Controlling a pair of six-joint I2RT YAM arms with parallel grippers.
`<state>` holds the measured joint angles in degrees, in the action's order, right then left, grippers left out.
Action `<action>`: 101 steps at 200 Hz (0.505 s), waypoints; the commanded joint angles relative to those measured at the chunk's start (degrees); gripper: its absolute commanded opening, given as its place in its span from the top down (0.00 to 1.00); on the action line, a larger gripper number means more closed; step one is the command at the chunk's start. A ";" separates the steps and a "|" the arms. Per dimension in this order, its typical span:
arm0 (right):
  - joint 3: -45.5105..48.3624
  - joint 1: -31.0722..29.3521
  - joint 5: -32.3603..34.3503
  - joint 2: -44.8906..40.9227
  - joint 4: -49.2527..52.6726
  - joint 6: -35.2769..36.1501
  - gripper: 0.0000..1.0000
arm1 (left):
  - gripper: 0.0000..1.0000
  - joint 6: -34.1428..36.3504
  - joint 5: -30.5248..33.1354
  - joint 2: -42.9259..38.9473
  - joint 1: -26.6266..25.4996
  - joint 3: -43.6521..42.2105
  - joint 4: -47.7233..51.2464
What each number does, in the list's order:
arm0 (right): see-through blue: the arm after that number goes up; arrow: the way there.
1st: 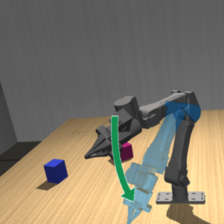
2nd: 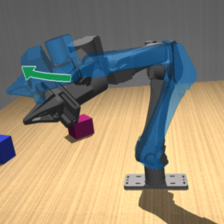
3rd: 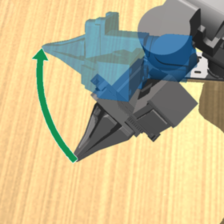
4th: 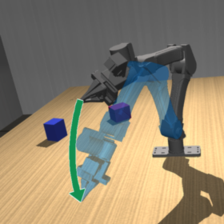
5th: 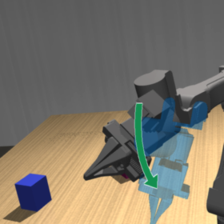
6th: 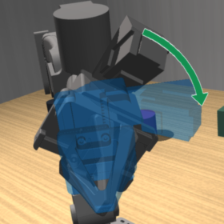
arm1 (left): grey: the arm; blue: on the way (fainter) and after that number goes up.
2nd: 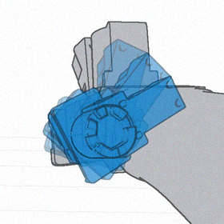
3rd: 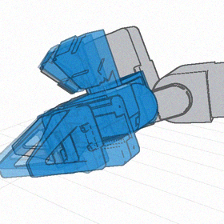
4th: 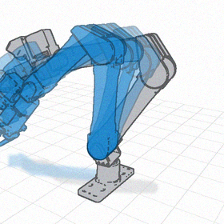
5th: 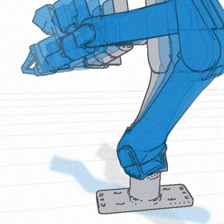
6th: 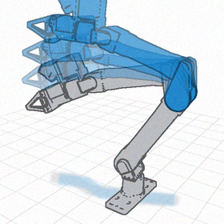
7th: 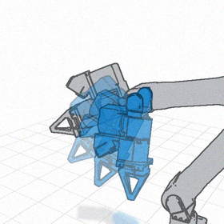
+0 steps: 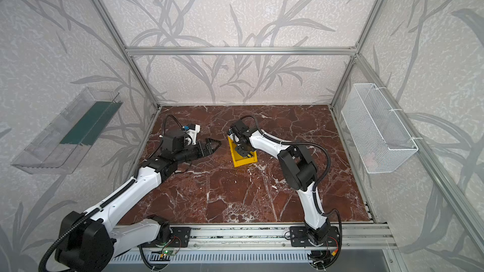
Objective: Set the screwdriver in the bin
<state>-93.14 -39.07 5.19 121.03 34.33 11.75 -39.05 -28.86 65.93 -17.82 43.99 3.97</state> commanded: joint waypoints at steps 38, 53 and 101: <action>2.86 1.13 -2.03 -7.01 -2.15 -3.39 0.59 | 0.01 -1.03 -1.37 0.60 1.55 -0.50 -2.38; 4.78 2.23 -3.76 -10.29 -3.98 -5.09 0.57 | 0.01 -0.49 -0.99 0.44 2.04 -0.50 -1.89; 20.86 10.67 -8.09 -28.26 -19.25 -15.46 0.32 | 0.01 3.99 5.76 -1.50 3.83 0.35 1.97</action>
<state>-79.50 -33.39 -0.19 102.21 24.93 3.77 -38.28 -28.10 66.19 -15.03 43.99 3.20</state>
